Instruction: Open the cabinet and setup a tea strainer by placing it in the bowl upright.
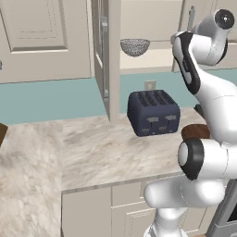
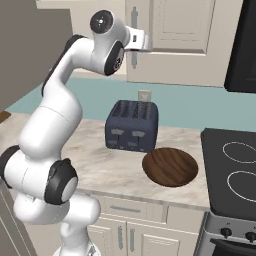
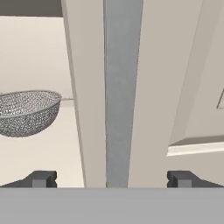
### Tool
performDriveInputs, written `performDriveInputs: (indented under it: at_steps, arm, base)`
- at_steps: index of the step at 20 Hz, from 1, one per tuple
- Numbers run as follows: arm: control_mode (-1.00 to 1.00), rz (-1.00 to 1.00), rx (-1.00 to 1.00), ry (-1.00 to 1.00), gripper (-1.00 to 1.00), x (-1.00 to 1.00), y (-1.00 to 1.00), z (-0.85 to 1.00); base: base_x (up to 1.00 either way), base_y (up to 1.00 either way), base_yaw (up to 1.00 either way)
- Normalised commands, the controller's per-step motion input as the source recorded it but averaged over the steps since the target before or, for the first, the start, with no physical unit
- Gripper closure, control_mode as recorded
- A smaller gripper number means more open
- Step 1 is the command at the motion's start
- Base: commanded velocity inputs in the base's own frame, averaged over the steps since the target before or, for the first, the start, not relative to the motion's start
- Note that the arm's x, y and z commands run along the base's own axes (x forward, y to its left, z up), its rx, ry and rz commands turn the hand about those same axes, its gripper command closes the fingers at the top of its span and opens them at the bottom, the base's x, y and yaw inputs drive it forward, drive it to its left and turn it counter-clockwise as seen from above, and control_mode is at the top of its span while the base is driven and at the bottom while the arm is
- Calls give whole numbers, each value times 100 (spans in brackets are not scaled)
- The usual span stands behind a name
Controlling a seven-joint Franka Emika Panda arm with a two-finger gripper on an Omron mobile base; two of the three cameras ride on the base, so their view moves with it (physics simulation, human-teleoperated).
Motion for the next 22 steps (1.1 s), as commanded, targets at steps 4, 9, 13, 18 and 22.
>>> performDriveInputs:
  at_steps: [4,9,13,18,22]
  arm:
    - [-100,0,0,0,-100,34,-15,-3]
    - [-100,2,0,0,-100,32,-1,-13]
    - [-100,6,0,0,-100,25,0,-6]
    - [-100,6,0,0,100,26,0,-6]
    - [-100,4,0,0,100,20,0,-3]
  base:
    - [0,0,0]
    - [0,0,0]
    - [0,0,0]
    - [0,0,0]
    - [0,0,0]
